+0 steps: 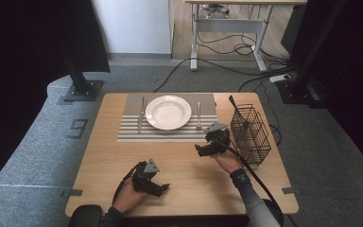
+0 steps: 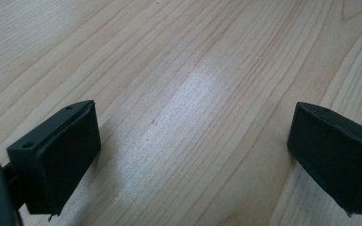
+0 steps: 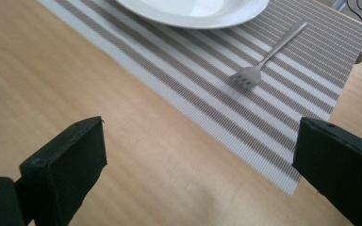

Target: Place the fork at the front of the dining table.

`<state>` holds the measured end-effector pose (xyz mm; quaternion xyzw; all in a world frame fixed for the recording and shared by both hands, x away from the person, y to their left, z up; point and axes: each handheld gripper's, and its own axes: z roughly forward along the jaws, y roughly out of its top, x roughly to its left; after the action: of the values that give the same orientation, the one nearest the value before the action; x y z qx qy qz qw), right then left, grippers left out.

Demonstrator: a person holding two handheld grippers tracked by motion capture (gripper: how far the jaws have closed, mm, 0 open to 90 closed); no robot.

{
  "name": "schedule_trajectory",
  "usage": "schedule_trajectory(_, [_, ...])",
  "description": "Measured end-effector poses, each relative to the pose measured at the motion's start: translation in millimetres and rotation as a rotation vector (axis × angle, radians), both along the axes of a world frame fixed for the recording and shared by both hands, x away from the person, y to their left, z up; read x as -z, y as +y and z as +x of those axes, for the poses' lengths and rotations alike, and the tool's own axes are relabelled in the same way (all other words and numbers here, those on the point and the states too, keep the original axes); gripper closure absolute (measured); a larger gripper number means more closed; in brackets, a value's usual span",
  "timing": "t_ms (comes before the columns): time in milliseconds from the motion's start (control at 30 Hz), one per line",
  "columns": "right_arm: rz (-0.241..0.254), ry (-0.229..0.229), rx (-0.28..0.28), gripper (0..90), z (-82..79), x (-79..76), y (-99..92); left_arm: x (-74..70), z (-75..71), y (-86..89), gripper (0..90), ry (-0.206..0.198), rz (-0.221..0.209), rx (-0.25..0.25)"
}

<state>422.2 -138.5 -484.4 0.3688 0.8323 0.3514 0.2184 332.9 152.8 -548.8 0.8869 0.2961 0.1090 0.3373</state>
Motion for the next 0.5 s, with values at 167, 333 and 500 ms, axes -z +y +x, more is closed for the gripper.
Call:
schedule_trajectory(167, [0.045, -0.006, -0.009, 2.7, -29.5, 3.2, -13.7, 0.1, -0.5, 0.0, 3.1, -0.001, -0.001, -0.002])
schedule_trajectory(333, [0.057, -0.002, -0.005, 2.7, -43.5, 14.5, -23.6, 0.1, -0.7, 0.0, 3.0, -0.002, -0.001, 0.000])
schedule_trajectory(500, [0.059, 0.032, 0.001, 1.2, -53.2, 36.6, -33.9, 0.1, -0.7, 0.0, 3.0, -0.002, -0.001, 0.000])
